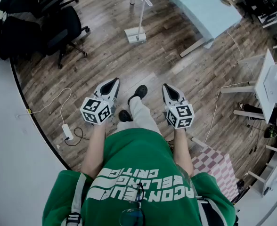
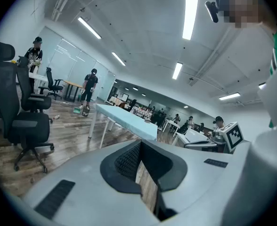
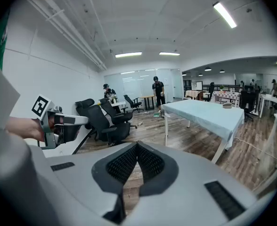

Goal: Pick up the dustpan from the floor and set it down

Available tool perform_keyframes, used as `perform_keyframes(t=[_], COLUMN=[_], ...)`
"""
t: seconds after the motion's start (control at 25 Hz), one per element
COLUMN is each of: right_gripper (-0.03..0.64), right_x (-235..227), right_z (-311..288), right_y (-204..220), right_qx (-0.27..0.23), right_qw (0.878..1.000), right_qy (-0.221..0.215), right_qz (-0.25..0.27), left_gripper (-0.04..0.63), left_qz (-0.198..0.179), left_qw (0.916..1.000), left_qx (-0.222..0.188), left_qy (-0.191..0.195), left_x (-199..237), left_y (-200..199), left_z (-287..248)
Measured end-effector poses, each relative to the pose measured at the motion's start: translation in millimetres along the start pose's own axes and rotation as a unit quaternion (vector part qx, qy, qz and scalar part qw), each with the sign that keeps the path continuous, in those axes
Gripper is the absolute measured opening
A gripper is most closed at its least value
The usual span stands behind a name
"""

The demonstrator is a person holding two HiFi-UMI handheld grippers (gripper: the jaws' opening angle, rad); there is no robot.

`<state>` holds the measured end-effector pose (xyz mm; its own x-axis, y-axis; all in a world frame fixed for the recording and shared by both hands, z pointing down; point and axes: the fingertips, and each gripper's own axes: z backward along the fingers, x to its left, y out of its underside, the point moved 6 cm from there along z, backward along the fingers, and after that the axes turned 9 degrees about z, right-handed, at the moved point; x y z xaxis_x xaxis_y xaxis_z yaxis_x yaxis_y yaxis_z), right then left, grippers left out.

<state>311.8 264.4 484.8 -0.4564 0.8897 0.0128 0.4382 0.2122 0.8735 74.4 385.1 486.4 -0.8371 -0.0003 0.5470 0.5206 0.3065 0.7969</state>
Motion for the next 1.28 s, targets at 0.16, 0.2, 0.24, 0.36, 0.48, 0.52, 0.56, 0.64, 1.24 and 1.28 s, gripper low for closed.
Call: perform_keyframes(t=[0.16,0.2,0.24,0.36,0.48,0.52,0.56,0.64,1.24,1.28], right_gripper=[0.008,0.008,0.008,0.009,0.009,0.009,0.009,0.008,0.009,0.009], right_x=[-3.3,-5.0,-7.0,-13.5,-21.9,-25.8,-30.5,-42.3,-149.7,-157.3], right_z=[-3.9,-5.6,-7.9,-18.8,-34.3,-40.3,-46.7,-61.3,-158.7,-161.4], right_y=[3.2,3.1,2.6,-1.2,-5.4,-7.0,-8.9,-13.6,-65.3,-65.7], right_qx=[0.004,0.005,0.007,0.013,0.020,0.022,0.022,0.023,-0.006,-0.007], right_qw=[1.000,1.000,1.000,1.000,1.000,1.000,1.000,1.000,1.000,1.000], right_qy=[-0.002,-0.003,-0.004,-0.010,-0.017,-0.018,-0.018,-0.015,-0.008,-0.005], right_qz=[0.001,0.001,0.001,0.004,0.005,0.004,0.002,-0.003,-0.026,-0.029], left_gripper=[-0.008,-0.008,-0.006,-0.008,-0.006,-0.008,-0.008,-0.008,-0.008,-0.006], left_qz=[0.001,0.002,0.002,0.005,0.009,0.010,0.012,0.016,-0.028,-0.030], left_qw=[1.0000,1.0000,1.0000,1.0000,0.9999,0.9999,0.9998,0.9997,0.9990,0.9988], left_qx=[0.001,0.001,0.002,0.002,0.004,0.005,0.006,0.010,0.035,0.038], left_qy=[-0.001,-0.001,-0.002,-0.005,-0.007,-0.009,-0.011,-0.016,-0.007,-0.005], left_x=[2.6,3.7,5.0,11.0,18.7,22.2,26.4,36.2,67.3,65.5], left_y=[1.9,1.4,0.3,-5.4,-12.4,-15.1,-18.2,-25.8,-112.7,-115.4], left_z=[-4.9,-6.9,-9.3,-18.6,-30.9,-36.0,-42.0,-56.4,-192.8,-201.6])
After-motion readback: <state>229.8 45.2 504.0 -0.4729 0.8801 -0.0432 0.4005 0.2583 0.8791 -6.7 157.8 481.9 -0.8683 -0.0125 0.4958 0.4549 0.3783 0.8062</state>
